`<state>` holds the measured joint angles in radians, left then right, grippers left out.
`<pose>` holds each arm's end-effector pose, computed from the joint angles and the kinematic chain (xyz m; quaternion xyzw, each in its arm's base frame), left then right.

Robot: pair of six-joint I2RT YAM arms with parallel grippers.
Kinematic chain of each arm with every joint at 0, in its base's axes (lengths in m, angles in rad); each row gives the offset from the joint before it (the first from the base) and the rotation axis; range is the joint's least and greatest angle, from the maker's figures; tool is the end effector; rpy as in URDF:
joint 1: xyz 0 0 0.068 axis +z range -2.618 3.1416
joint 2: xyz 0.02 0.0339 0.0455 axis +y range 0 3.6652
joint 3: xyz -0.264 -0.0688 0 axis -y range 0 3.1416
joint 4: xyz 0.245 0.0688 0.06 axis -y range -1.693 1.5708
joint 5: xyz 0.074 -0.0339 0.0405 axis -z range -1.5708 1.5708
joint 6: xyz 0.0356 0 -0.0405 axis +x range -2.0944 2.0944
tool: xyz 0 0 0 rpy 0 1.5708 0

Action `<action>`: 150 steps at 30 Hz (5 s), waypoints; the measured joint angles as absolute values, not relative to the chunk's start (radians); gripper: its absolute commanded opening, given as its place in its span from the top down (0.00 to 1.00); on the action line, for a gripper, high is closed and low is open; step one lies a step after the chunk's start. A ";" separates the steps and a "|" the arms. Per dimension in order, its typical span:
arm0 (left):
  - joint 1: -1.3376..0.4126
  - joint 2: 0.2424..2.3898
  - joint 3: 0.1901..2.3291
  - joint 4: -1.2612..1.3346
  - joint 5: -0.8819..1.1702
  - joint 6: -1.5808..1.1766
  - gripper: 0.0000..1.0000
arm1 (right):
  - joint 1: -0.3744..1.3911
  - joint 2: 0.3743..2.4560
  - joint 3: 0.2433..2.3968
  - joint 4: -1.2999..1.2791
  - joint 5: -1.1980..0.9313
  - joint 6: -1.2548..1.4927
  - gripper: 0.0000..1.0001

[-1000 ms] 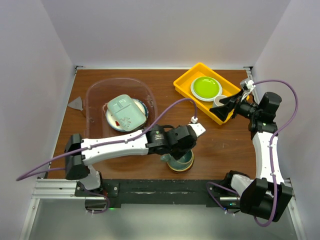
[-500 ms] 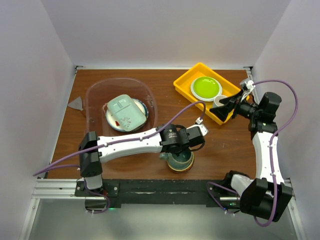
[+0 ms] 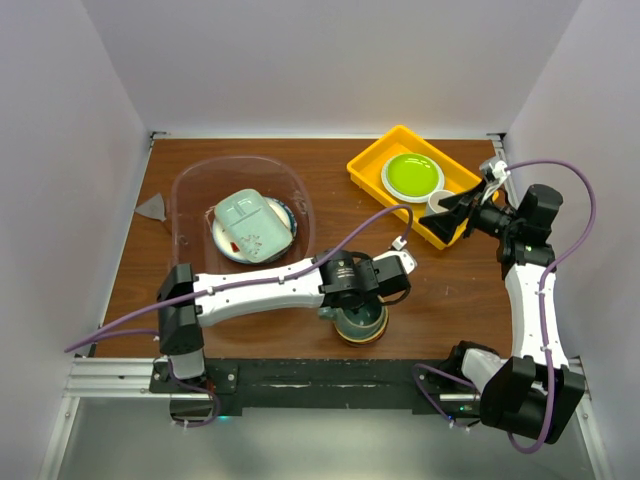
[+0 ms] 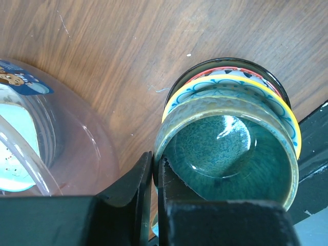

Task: Place the mixed dishes into the plastic bin
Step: Pick up the cup at the center of the board, then place the cup in the plastic bin.

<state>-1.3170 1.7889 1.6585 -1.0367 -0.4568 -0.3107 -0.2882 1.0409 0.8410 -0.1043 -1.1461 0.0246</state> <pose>0.1080 -0.3537 0.3014 0.4204 0.8579 0.0104 0.2953 0.2232 -0.0323 0.3249 -0.2115 0.7190 0.3679 0.5504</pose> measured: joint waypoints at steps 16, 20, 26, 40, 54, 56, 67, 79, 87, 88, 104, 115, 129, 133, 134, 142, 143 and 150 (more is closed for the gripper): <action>-1.318 1.676 1.707 -1.038 -0.498 -0.287 1.00 | -0.288 1.041 0.841 -0.106 -1.147 0.023 0.02; -1.317 1.668 1.726 -1.038 -0.516 -0.273 1.00 | -0.288 1.041 0.841 -0.106 -1.147 0.023 0.02; -1.284 1.643 1.745 -1.033 -0.514 -0.248 1.00 | -0.289 1.041 0.841 -0.107 -1.147 0.022 0.02; -1.093 1.518 1.767 -0.999 -0.509 -0.160 1.00 | -0.289 1.041 0.841 -0.109 -1.147 0.022 0.02; -0.873 1.492 1.766 -0.977 -0.500 -0.084 1.00 | -0.289 1.041 0.841 -0.112 -1.147 0.022 0.02; -0.842 1.476 1.760 -0.969 -0.496 -0.081 1.00 | -0.289 1.041 0.841 -0.112 -1.147 0.022 0.02; -0.663 1.410 1.662 -0.920 -0.429 -0.062 1.00 | -0.289 1.041 0.841 -0.112 -1.147 0.022 0.02; -0.528 1.378 1.496 -0.883 -0.354 -0.060 1.00 | -0.289 1.041 0.841 -0.113 -1.147 0.022 0.02; -0.504 1.375 1.415 -0.869 -0.305 -0.067 1.00 | -0.289 1.041 0.841 -0.113 -1.147 0.022 0.02; -0.504 1.375 1.402 -0.866 -0.297 -0.067 1.00 | -0.289 1.041 0.841 -0.113 -1.147 0.022 0.02; -0.504 1.353 1.194 -0.839 -0.133 -0.091 1.00 | -0.289 1.042 0.841 -0.113 -1.148 0.022 0.02; -0.527 1.344 1.138 -0.796 -0.095 -0.097 1.00 | -0.289 1.043 0.841 -0.113 -1.148 0.022 0.02; -0.545 1.330 1.113 -0.799 -0.098 -0.097 1.00 | -0.289 1.043 0.841 -0.113 -1.148 0.022 0.02; -0.546 1.336 1.090 -0.787 -0.105 -0.098 1.00 | -0.289 1.043 0.841 -0.113 -1.148 0.022 0.02; -0.546 1.339 1.084 -0.781 -0.108 -0.098 1.00 | -0.289 1.043 0.841 -0.113 -1.148 0.022 0.02; -0.547 1.366 1.039 -0.739 -0.127 -0.112 1.00 | -0.289 1.043 0.841 -0.113 -1.148 0.022 0.02; -0.548 1.369 1.033 -0.734 -0.130 -0.113 1.00 | -0.289 1.043 0.841 -0.113 -1.148 0.022 0.02; -0.553 1.375 1.014 -0.710 -0.139 -0.113 1.00 | -0.289 1.045 0.841 -0.113 -1.148 0.022 0.02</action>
